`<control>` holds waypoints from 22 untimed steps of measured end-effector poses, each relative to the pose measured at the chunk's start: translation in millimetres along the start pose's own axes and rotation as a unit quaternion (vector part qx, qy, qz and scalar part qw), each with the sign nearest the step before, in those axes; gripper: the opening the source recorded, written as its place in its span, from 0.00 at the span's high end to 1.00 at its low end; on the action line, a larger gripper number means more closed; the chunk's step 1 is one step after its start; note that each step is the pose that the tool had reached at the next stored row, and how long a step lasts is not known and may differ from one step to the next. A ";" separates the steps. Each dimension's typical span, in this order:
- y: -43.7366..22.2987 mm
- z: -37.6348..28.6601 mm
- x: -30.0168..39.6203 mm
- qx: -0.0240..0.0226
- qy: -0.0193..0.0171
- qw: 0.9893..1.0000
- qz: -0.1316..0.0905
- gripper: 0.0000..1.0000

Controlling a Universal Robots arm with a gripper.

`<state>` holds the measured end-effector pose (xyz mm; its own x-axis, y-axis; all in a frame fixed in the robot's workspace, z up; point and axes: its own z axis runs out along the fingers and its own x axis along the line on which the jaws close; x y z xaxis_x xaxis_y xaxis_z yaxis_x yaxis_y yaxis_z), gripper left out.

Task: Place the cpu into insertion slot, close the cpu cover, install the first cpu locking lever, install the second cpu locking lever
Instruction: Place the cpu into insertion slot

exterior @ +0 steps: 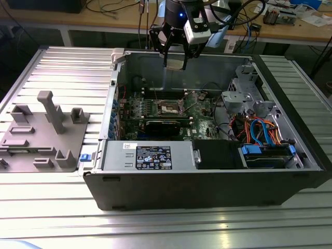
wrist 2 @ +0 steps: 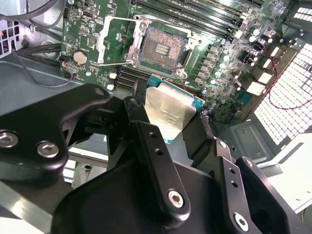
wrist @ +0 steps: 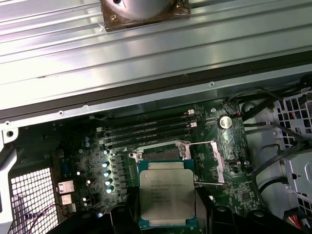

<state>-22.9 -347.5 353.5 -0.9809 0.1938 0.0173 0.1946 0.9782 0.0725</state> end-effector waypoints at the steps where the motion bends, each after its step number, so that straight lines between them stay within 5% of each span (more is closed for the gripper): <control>1: 0.0 0.0 0.0 0.000 0.000 1.000 0.000 0.46; 22: -0.1 0.8 0.0 0.002 -0.001 1.000 0.006 0.46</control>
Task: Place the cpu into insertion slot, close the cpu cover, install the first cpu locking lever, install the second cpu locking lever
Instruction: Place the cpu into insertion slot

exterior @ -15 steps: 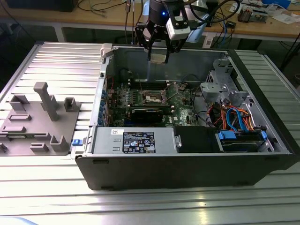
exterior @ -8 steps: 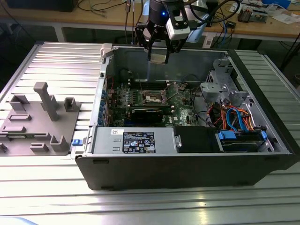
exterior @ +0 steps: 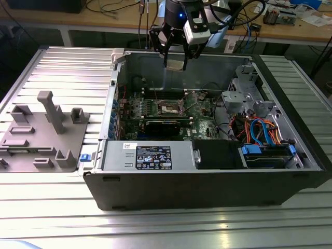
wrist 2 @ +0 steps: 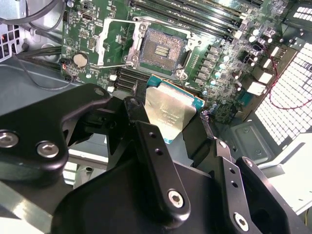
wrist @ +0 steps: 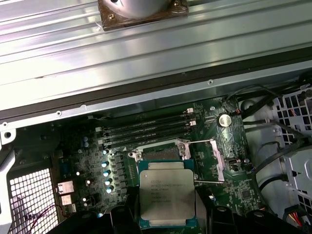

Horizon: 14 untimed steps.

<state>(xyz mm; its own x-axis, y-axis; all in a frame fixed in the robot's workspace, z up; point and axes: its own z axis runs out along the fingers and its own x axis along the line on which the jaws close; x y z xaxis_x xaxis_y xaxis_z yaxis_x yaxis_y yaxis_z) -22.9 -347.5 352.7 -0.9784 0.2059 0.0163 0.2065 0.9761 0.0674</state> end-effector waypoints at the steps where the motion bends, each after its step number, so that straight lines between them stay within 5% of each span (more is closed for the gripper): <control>1: 0.0 0.1 0.0 0.000 0.000 1.000 0.000 0.46; 14: 0.0 0.3 0.0 0.002 -0.001 1.000 0.008 0.46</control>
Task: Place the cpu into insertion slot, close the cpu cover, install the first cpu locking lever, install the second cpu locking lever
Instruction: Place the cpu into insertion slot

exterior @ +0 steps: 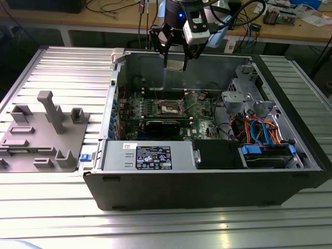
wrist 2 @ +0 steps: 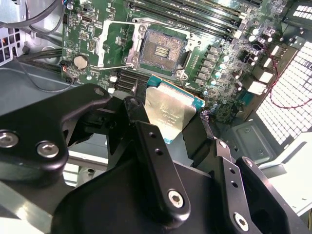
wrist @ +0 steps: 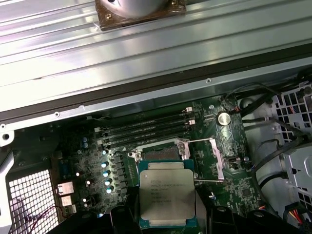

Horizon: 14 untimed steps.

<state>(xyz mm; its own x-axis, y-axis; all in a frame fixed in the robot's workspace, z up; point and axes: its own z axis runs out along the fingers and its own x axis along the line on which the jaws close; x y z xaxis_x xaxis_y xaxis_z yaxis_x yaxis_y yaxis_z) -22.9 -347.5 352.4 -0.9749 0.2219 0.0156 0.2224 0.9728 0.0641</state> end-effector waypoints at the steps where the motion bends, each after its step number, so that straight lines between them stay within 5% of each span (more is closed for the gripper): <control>1: 0.0 0.0 0.0 0.000 0.000 1.000 0.000 0.46; 14: 0.0 0.4 0.0 0.003 -0.001 1.000 0.007 0.46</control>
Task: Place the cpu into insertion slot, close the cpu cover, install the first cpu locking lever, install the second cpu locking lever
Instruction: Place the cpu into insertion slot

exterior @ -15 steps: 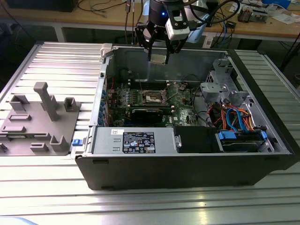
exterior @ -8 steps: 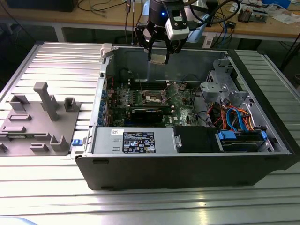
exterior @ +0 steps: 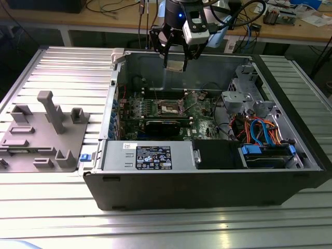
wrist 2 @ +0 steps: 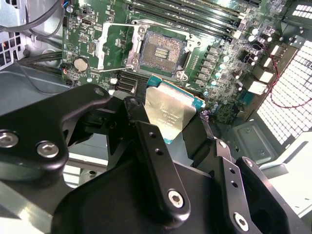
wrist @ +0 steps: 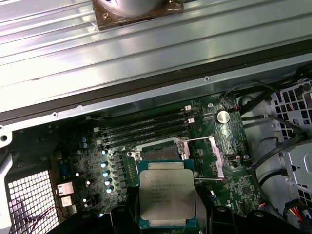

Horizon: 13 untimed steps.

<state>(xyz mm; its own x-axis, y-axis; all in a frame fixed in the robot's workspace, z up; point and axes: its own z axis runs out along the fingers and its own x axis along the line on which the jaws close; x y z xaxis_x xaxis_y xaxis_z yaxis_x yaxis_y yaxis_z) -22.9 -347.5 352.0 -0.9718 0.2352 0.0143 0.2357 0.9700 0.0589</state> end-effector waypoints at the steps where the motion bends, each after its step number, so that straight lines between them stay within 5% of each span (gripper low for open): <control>1: 0.0 0.0 0.0 0.000 0.000 1.000 0.000 0.46; 13: 0.0 0.4 0.0 0.002 -0.001 1.000 0.006 0.46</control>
<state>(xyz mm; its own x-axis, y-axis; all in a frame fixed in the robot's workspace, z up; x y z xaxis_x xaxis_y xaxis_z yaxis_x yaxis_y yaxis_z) -22.9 -347.5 351.5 -0.9691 0.2462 0.0133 0.2465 0.9676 0.0549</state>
